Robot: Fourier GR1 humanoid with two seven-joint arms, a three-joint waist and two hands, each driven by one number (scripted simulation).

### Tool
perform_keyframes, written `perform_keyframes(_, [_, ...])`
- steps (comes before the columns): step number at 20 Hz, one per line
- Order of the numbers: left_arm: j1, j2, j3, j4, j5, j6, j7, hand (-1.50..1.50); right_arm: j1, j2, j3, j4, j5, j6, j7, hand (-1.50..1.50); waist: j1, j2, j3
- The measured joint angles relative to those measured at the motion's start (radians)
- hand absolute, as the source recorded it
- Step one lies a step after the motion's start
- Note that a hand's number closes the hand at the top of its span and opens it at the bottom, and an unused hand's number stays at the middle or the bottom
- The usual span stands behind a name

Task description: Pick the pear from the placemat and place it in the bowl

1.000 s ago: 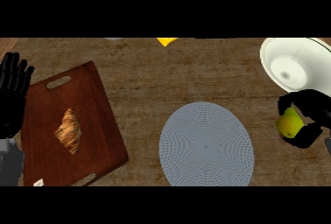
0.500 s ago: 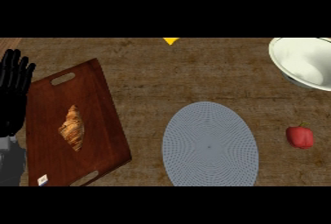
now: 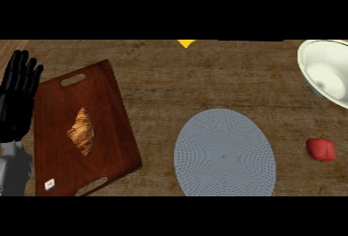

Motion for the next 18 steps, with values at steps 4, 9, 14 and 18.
perform_keyframes(4, [-0.012,-0.001,-0.007,0.006,0.0,-0.005,0.003,0.0,-0.037,-0.033,-0.03,0.065,-0.078,0.032,-0.045,1.5,0.012,-0.003,-0.003])
perform_keyframes(9, [-0.028,-0.005,-0.019,0.009,-0.005,-0.004,0.009,0.0,-0.077,-0.07,-0.023,0.118,-0.151,0.092,-0.056,1.5,0.03,-0.006,-0.006])
perform_keyframes(14, [-0.04,-0.01,-0.033,0.016,-0.013,-0.004,0.013,0.0,-0.115,-0.096,0.021,0.144,-0.199,0.148,-0.047,1.5,0.043,-0.008,-0.009])
perform_keyframes(18, [-0.048,-0.013,-0.039,0.028,-0.017,-0.006,0.008,0.0,-0.142,-0.108,0.076,0.146,-0.214,0.172,-0.041,1.5,0.052,-0.007,-0.011])
